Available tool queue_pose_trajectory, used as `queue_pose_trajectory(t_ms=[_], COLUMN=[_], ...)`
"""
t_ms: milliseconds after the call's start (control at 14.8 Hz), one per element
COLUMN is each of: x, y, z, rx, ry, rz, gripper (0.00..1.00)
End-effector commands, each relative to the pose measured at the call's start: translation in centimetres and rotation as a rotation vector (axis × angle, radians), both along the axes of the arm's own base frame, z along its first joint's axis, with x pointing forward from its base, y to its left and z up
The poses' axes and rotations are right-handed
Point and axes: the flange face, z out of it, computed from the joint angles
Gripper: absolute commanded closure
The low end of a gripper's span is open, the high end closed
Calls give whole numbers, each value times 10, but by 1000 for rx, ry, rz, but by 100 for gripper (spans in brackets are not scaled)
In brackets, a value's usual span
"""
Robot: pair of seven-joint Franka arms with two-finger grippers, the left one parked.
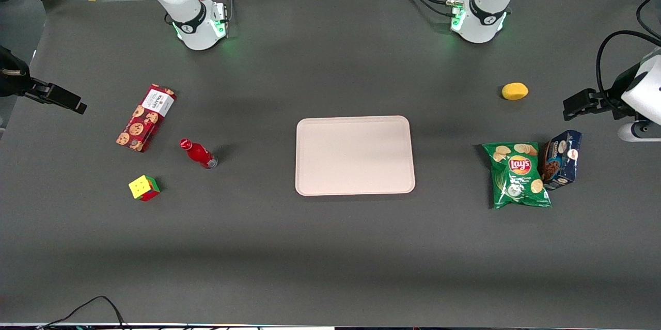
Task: Place coke bottle on tray
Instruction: 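Move the open right gripper toward the red Coca-Cola bottle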
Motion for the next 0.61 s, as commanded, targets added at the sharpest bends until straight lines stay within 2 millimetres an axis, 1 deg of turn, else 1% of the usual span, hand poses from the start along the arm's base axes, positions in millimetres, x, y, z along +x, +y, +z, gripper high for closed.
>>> queue_pose_trajectory(t_ms=[0,67,202,270,405,472,540], x=[-3,-4,-5,-7,-10,-12,-12], y=[8,10,35,46,83,98,103], z=[0,0,6,7,7,8,7], rx=[-5,4,9,10,8,6,7], ry=[29,41,32,34,41,38,42], rz=[54,83,205,237,292,320,338], gripper=[0,0,0,0,0,0,0])
